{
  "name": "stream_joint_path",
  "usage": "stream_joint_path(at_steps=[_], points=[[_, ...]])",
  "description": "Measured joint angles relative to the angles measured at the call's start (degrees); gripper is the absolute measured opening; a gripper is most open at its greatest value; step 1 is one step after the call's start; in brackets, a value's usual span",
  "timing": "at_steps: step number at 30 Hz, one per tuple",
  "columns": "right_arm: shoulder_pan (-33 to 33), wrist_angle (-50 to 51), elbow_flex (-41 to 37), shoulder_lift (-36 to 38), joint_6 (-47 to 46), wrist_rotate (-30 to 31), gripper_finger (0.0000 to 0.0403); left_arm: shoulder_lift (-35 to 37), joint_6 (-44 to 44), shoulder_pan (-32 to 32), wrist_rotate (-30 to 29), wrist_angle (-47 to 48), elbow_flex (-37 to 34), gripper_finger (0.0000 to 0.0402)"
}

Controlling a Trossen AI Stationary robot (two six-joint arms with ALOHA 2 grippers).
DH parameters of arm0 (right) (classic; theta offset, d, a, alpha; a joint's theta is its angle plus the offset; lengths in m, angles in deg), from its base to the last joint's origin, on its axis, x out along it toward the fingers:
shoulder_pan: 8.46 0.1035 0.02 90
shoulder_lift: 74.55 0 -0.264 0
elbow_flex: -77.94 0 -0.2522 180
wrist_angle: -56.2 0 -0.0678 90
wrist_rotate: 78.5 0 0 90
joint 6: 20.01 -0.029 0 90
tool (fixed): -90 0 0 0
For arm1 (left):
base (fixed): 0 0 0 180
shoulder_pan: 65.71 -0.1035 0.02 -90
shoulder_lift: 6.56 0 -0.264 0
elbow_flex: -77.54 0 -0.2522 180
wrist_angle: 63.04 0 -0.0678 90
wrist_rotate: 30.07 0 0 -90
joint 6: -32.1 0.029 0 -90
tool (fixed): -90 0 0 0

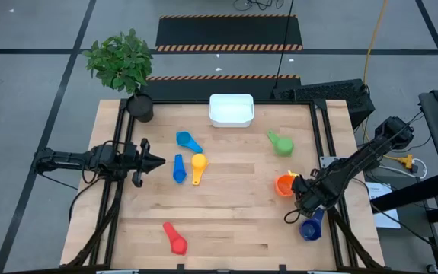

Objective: Nest measuring cups in basket
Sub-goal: Move the orange measuring cup to the center of the table

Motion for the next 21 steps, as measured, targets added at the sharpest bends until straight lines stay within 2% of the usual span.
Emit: stream_joint_path(at_steps=[6,12,16,21], points=[[-2.17,-1.64,3.19,0.00,1.48,0.20,0.0112,-0.01,1.36,0.00,-0.02,0.01,0.00,0.0033],[-3.04,-9.67,4.02,0.00,5.72,3.12,0.0127,0.01,1.43,0.00,-0.05,0.55,0.00,0.0033],[-3.64,-13.36,4.05,0.00,8.67,3.23,0.0117,-0.01,0.50,0.00,-0.18,1.83,0.00,0.0033],[-4.73,-15.00,4.05,0.00,14.37,4.37,0.0108,-0.01,-4.09,0.02,-4.45,3.05,0.00,0.0033]])
